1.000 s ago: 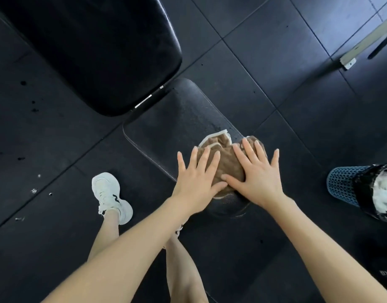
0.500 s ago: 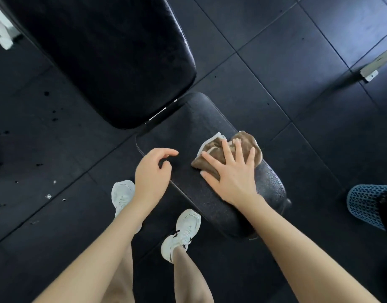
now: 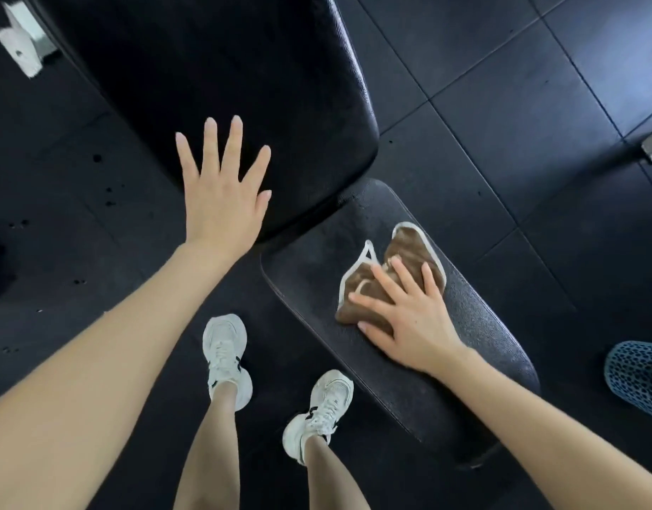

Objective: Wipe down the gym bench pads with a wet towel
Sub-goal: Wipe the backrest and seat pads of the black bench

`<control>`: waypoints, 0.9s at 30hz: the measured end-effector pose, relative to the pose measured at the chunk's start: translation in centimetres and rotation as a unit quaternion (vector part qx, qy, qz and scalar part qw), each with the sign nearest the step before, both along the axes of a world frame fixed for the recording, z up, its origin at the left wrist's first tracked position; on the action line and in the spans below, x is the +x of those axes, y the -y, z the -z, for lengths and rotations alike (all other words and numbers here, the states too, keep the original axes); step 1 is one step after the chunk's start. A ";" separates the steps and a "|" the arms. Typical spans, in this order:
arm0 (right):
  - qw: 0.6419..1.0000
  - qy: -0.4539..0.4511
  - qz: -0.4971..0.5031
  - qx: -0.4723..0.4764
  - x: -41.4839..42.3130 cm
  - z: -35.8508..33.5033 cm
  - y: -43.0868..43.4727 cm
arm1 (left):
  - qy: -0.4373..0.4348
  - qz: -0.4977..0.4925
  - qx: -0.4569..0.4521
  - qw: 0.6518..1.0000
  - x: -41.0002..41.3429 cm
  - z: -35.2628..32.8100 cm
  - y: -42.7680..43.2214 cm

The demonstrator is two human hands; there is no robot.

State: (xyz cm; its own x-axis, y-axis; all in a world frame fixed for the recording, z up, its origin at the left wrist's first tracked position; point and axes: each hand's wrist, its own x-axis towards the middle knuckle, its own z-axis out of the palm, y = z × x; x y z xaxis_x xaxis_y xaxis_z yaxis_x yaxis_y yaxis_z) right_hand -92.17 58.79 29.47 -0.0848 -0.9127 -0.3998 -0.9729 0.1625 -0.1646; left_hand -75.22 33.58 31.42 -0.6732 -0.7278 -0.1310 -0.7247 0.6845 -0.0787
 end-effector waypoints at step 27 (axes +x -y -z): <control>1.000 -0.001 0.011 -0.018 4.9 5.8 10.7 | -0.067 0.113 -0.125 0.983 2.4 5.2 3.6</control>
State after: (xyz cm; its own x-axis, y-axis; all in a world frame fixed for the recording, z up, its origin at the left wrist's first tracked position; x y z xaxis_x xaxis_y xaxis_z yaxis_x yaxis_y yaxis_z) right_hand -87.23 48.10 23.67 -0.1064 -0.9244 -0.3662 -0.9693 0.1785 -0.1689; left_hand -72.87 29.98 26.26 -0.8205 -0.5558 0.1334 -0.5716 0.8006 -0.1799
